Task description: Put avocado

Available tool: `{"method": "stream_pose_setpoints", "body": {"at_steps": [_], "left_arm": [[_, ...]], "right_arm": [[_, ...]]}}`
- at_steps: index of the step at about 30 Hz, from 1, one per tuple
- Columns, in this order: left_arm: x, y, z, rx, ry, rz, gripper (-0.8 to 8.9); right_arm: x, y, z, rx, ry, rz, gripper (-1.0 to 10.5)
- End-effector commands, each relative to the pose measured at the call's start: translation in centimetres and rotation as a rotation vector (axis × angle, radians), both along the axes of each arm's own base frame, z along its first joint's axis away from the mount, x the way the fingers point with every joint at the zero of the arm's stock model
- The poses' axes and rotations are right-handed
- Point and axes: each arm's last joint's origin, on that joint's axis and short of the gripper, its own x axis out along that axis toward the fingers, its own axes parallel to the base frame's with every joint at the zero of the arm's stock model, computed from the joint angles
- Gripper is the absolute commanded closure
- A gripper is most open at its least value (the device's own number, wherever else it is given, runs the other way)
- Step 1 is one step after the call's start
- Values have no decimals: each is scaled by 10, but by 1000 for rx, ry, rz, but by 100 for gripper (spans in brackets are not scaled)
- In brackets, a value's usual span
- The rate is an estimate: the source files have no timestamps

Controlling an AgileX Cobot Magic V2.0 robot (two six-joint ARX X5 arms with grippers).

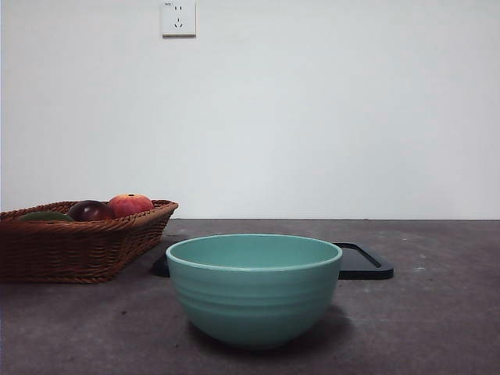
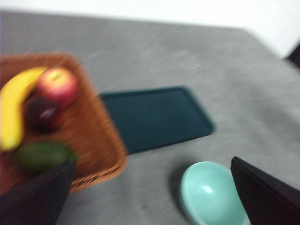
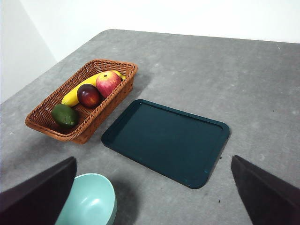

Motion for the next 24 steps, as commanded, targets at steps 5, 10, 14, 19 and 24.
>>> {"method": "stream_pose_setpoints", "body": {"at_steps": [5,10,14,19,24], "left_arm": [[35,-5,5,116,179,133,224],[74,-12,-3,212,379,175,224],[109,-20,-14,248,502,186,221],[150,-25,-32,268,626,217,220],[180,-27,-57,301,743,232,220]], "right_arm": [[0,1,6,-1,-25,7,383],[0,1,6,-1,-25,7,383],[0,1,6,-1,-24,7,383],[0,1,6,16,-13,3,383],[0,1,6,17,-11,3,383]]}}
